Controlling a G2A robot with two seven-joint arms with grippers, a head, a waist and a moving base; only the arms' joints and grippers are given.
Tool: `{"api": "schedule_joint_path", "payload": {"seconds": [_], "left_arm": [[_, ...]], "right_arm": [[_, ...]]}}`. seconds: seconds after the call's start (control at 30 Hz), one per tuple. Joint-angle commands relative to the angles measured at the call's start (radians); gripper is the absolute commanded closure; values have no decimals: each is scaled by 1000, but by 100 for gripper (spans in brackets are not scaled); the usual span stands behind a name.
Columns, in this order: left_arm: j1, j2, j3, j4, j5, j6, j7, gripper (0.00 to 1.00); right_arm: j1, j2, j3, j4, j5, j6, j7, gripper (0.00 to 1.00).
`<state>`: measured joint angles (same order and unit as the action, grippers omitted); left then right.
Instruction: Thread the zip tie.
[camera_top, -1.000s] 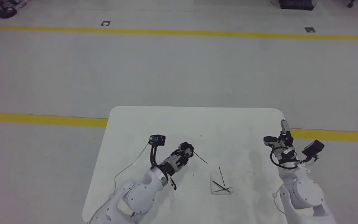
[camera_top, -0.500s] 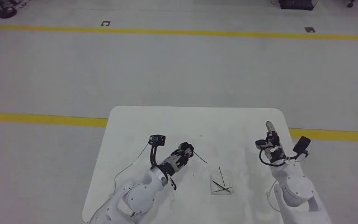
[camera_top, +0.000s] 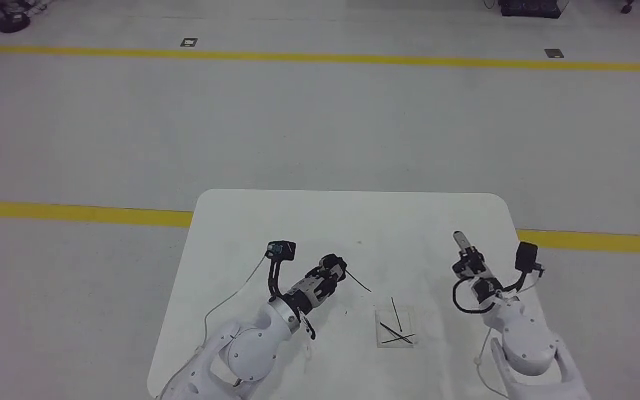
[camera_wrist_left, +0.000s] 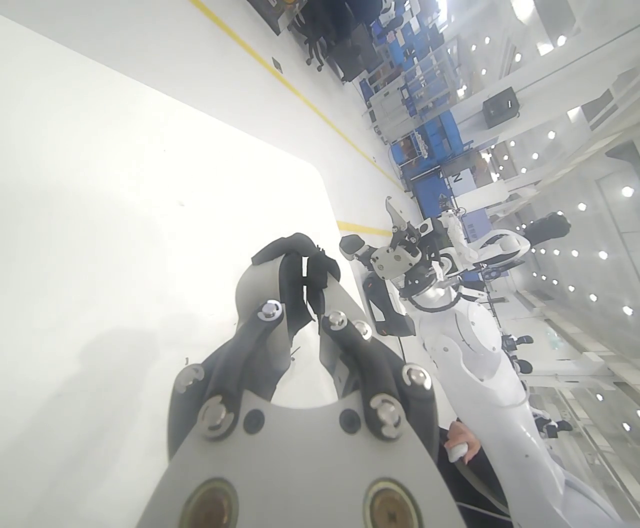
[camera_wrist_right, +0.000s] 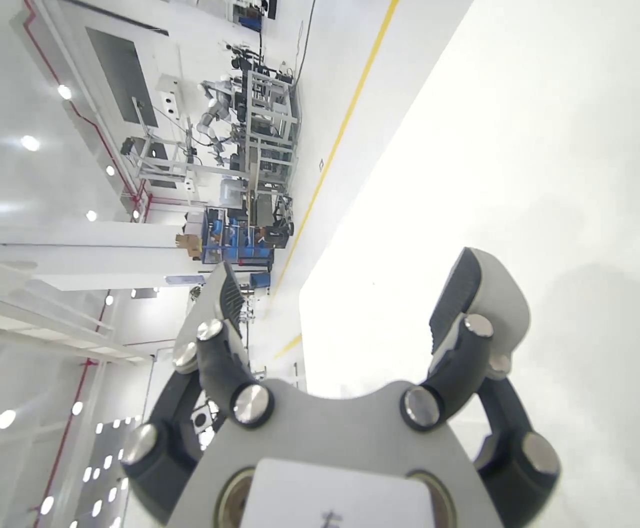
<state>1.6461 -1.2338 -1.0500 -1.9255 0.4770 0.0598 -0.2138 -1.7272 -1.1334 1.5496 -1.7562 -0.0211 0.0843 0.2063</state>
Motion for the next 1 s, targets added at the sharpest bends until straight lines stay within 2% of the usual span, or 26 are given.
{"api": "schedule_joint_path", "payload": {"seconds": [0.0, 0.63, 0.8, 0.97], "left_arm": [[0, 0, 0, 0, 0, 0, 0, 100], [0, 0, 0, 0, 0, 0, 0, 100], [0, 0, 0, 0, 0, 0, 0, 100], [0, 0, 0, 0, 0, 0, 0, 100]], "right_arm": [[-8, 1, -1, 2, -28, -9, 2, 0], [-8, 1, -1, 2, -28, -9, 2, 0], [24, -1, -51, 30, -117, 17, 22, 0], [76, -5, -138, 66, -286, 73, 11, 0]]}}
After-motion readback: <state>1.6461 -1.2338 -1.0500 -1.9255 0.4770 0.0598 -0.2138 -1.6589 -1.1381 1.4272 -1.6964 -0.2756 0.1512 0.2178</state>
